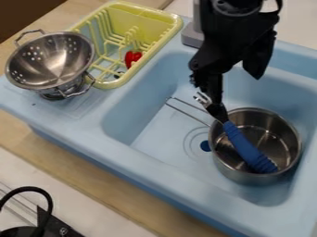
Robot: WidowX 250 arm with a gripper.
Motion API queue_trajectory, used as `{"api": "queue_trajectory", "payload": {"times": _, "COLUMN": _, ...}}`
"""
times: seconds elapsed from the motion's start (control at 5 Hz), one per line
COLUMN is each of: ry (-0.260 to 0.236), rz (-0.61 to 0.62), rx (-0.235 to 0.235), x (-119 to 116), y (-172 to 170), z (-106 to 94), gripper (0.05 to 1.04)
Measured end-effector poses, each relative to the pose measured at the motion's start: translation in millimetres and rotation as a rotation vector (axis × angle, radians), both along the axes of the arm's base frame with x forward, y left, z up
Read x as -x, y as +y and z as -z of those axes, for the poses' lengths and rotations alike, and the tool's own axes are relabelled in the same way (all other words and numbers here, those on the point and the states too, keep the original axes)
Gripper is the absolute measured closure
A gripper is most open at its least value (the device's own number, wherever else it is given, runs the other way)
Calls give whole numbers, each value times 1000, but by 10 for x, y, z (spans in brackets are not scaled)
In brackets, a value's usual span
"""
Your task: Put the fork inside the silver pan in the sink
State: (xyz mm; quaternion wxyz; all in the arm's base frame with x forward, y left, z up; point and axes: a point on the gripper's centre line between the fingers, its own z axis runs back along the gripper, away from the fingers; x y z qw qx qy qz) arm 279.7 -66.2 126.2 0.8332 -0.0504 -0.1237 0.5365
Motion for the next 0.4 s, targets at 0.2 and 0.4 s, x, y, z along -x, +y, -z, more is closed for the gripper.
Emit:
{"api": "queue_trajectory", "payload": {"times": 0.2, "ry": -1, "rz": -41, "rx": 0, "x": -35, "y": 178, "z": -12, "gripper": 90}}
{"api": "queue_trajectory", "payload": {"times": 0.4, "ry": -4, "rz": 6, "rx": 29, "x": 2, "y": 365, "z": -143, "gripper": 90}}
